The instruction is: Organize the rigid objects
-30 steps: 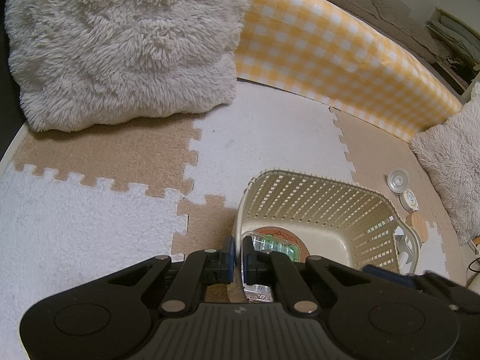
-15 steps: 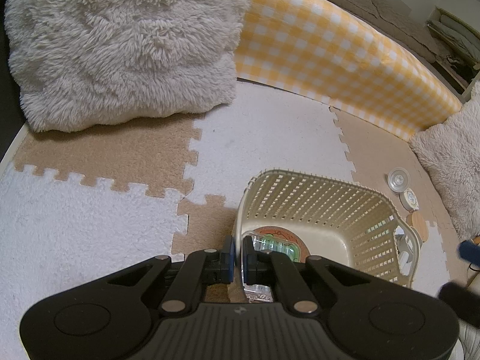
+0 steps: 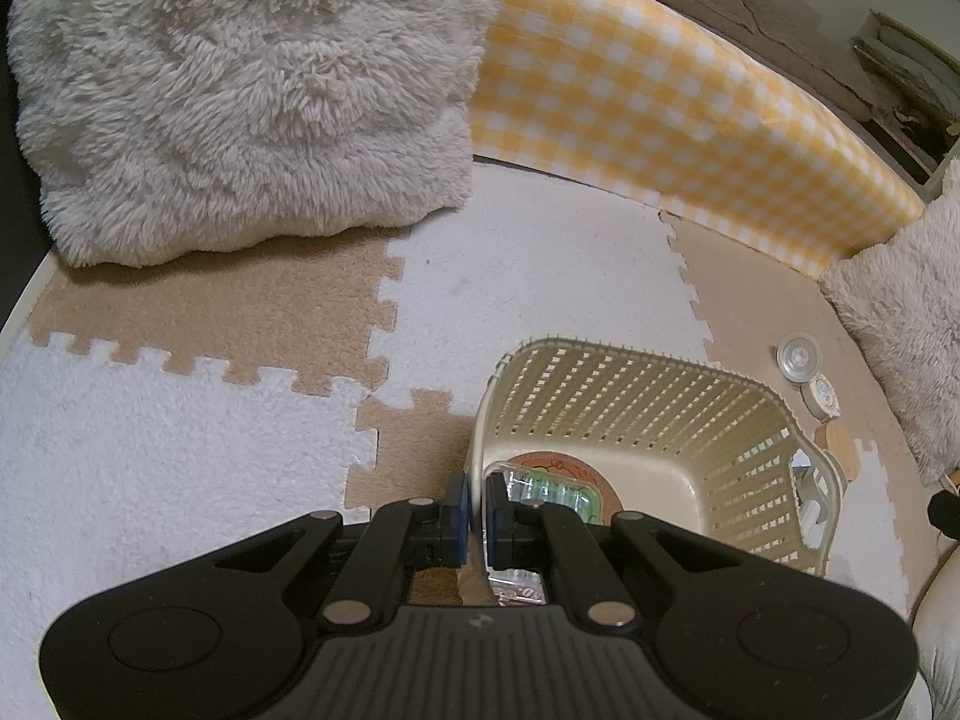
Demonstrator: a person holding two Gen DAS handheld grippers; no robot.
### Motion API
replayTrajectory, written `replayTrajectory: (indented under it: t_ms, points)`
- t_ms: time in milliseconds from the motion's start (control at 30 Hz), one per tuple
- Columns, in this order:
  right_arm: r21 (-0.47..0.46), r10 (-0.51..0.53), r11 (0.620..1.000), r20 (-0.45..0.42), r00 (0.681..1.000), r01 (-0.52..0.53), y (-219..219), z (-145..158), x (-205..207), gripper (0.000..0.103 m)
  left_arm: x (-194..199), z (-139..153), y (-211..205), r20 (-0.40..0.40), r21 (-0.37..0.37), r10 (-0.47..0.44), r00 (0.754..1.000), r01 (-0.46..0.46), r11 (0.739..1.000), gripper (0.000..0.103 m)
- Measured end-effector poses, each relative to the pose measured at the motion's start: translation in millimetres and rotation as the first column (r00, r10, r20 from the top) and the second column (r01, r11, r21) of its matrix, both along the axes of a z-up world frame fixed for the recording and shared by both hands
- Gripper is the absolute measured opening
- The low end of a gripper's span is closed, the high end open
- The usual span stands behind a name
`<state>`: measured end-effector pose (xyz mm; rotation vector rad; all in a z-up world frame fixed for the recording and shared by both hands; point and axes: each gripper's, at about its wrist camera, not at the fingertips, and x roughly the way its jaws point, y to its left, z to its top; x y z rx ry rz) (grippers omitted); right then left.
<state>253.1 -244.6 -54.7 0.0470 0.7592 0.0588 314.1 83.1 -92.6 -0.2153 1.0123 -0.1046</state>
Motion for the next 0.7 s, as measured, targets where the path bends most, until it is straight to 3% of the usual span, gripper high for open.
replayTrajectory:
  t_ms: [200,700]
  points:
    - [0.044,-0.126,0.991,-0.059,0.990,0.128,-35.5,-36.6,7.1,0.103,0.2,0.4,-0.1,-0.001,0.008,-0.004,1.000,0.004,1.000,0.005]
    - [0.268,-0.247,0.917,-0.200,0.948,0.295,-57.3,-86.7,37.0,0.101,-0.9,0.7,-3.0,0.007,0.034,-0.018,1.000,0.017,0.999,0.005]
